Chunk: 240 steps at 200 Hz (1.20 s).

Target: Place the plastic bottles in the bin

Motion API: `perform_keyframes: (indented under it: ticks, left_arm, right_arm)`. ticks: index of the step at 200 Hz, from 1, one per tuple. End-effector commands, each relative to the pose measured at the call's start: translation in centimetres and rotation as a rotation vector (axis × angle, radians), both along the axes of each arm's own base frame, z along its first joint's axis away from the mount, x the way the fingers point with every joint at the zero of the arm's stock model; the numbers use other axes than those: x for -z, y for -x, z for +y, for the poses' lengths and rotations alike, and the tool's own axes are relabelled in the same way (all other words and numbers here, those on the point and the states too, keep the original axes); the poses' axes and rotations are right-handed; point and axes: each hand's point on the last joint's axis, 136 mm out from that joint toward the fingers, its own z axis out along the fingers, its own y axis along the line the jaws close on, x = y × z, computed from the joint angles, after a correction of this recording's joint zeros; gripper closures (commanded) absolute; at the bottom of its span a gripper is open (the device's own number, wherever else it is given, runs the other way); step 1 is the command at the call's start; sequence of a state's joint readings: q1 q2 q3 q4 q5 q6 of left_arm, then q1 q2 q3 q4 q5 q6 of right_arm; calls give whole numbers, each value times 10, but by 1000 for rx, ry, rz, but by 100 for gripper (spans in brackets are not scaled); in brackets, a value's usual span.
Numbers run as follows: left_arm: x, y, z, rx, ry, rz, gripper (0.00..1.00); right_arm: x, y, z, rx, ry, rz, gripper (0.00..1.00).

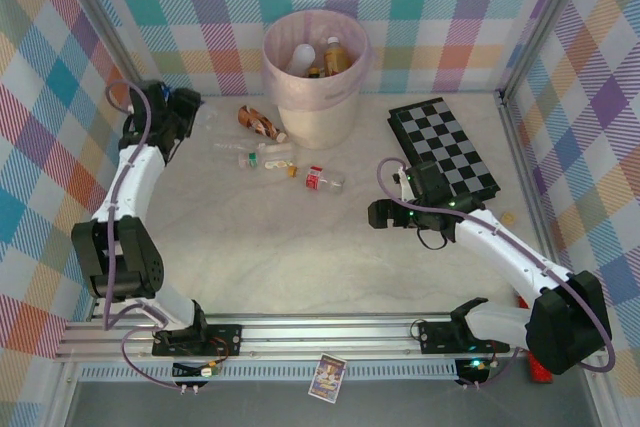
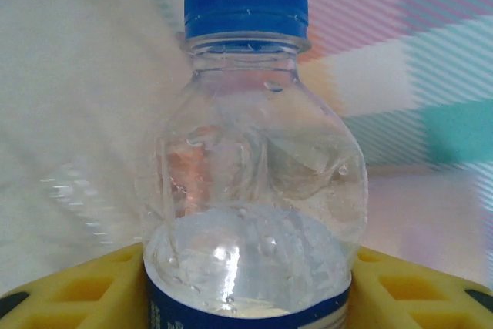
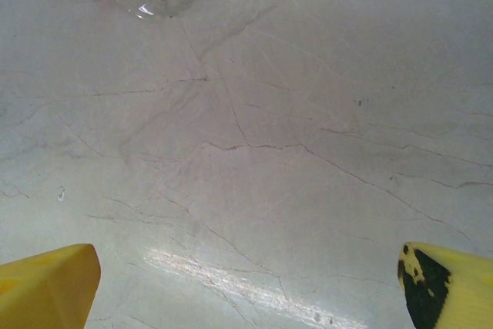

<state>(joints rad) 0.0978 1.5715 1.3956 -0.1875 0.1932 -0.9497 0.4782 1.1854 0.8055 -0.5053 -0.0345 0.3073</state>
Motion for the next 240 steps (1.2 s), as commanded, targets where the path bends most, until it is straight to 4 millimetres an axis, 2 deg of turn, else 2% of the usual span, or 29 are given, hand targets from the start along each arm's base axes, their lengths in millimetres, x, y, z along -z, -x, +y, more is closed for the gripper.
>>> perform_keyframes:
  ticks: [1, 34, 54, 81, 111, 142, 171, 192, 215, 240]
  left_arm:
    - [-58, 5, -32, 88, -11, -109, 47]
    - [-127, 1, -71, 165, -61, -262, 47]
    - [-157, -7, -95, 215, -82, -352, 48]
    - [-185, -24, -127, 279, -115, -445, 49]
    - [-195, -48, -167, 364, -148, -481, 50]
    - [-184, -69, -196, 428, -158, -461, 51]
    - [-156, -87, -216, 459, -217, -392, 50]
    - [-139, -102, -218, 450, -228, -366, 50]
    - [-113, -110, -212, 381, -410, -291, 49]
    - [-88, -117, -215, 391, -409, -240, 49]
  right_arm:
    - [5, 1, 4, 2, -18, 6, 1]
    - [5, 1, 6, 2, -28, 10, 1]
    - [3, 1, 6, 2, -30, 3, 1]
    - [5, 3, 4, 7, -21, 7, 1]
    - [15, 6, 2, 10, -3, 26, 1]
    - [15, 7, 0, 15, 4, 22, 1]
    - [12, 9, -3, 15, 12, 10, 1]
    - [12, 11, -8, 18, 25, 5, 1]
    - [13, 14, -10, 26, 25, 2, 1]
    - [16, 16, -12, 30, 26, 6, 1]
